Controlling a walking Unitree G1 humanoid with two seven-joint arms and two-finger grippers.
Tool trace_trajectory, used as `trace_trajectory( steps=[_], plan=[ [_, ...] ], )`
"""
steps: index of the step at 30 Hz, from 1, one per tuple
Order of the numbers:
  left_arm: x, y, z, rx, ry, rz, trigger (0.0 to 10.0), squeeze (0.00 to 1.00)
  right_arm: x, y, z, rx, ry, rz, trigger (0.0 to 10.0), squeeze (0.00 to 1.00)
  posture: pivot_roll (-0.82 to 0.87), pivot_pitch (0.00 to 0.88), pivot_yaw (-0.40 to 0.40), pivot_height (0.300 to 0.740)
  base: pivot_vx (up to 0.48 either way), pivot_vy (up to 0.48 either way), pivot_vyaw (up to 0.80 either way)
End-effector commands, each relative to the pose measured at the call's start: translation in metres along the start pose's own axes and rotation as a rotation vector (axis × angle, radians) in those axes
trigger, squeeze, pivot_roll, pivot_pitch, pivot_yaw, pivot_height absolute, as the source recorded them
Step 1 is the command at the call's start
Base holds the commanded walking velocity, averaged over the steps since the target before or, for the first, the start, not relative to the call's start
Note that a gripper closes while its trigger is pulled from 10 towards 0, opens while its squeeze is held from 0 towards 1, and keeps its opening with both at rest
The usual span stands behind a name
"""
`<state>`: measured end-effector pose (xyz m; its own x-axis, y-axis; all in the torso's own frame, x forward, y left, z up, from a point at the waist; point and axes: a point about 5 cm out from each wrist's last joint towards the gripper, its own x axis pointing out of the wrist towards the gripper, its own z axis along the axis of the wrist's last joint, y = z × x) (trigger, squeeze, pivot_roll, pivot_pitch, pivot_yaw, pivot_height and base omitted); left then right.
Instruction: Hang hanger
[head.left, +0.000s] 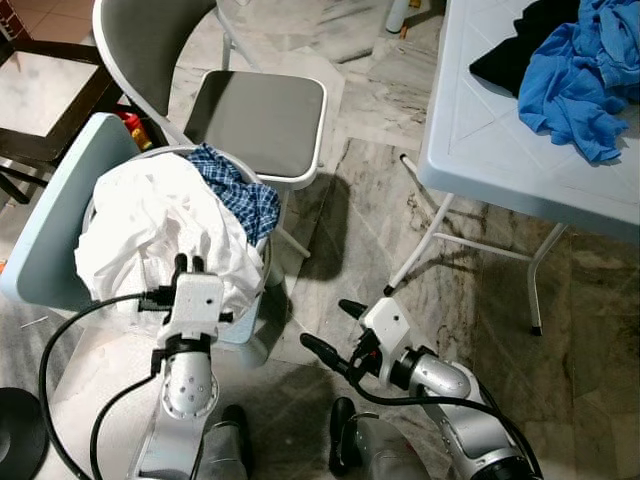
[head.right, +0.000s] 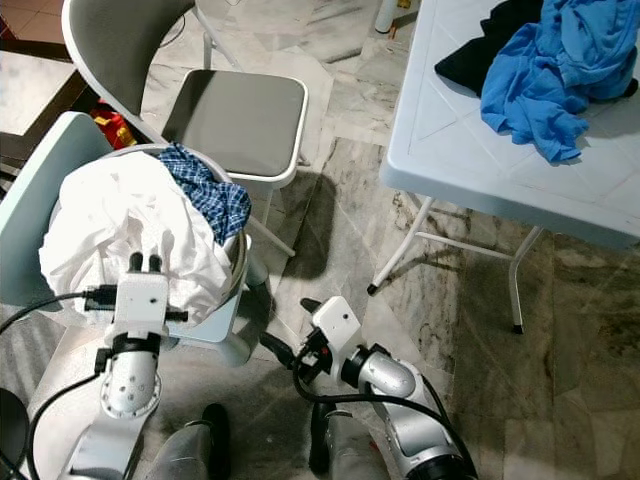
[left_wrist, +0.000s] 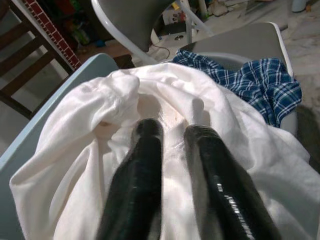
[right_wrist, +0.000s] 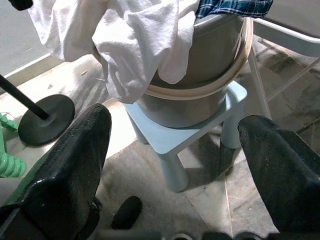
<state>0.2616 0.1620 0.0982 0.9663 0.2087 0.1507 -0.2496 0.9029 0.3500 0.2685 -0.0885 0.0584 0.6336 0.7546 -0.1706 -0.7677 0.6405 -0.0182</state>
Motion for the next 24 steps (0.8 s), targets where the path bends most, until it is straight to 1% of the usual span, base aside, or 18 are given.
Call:
trace_trajectory(
  steps=[1,3,5,8,12,15,24],
  plan=[
    [-0.004,-0.002,-0.011,-0.009,0.066,-0.004,10.0,1.0,-0.004,0.002,-0.009,0.008,0.032,-0.002,10.0,0.0,-0.06,0.328,-0.074,0.74,0.0,0.0,0.0],
    [-0.002,-0.004,-0.014,-0.013,0.094,-0.014,10.0,1.0,-0.004,0.001,-0.008,0.006,0.032,-0.004,10.0,0.0,-0.07,0.328,-0.072,0.74,0.0,0.0,0.0],
    [-0.001,-0.007,-0.015,-0.011,0.1,-0.032,10.0,1.0,-0.004,0.0,-0.008,0.006,0.031,-0.006,10.0,0.0,-0.07,0.327,-0.072,0.74,0.0,0.0,0.0],
    [-0.002,-0.013,-0.019,0.001,0.127,-0.059,10.0,1.0,-0.005,0.001,-0.009,0.006,0.03,-0.009,10.0,0.0,-0.07,0.328,-0.069,0.74,0.0,0.0,0.0],
    [-0.004,-0.015,-0.023,0.008,0.153,-0.065,10.0,1.0,-0.005,0.001,-0.009,0.008,0.031,-0.012,10.0,0.0,-0.08,0.329,-0.065,0.74,0.0,0.0,0.0],
    [-0.004,-0.014,-0.024,0.006,0.157,-0.064,10.0,1.0,-0.005,0.003,-0.01,0.01,0.031,-0.015,10.0,0.0,-0.08,0.33,-0.062,0.74,0.0,0.0,0.0],
    [0.003,-0.009,-0.027,0.015,0.169,-0.033,10.0,1.0,-0.006,0.003,-0.01,0.011,0.034,-0.017,10.0,0.0,-0.08,0.329,-0.062,0.74,0.0,0.0,0.0]
  ],
)
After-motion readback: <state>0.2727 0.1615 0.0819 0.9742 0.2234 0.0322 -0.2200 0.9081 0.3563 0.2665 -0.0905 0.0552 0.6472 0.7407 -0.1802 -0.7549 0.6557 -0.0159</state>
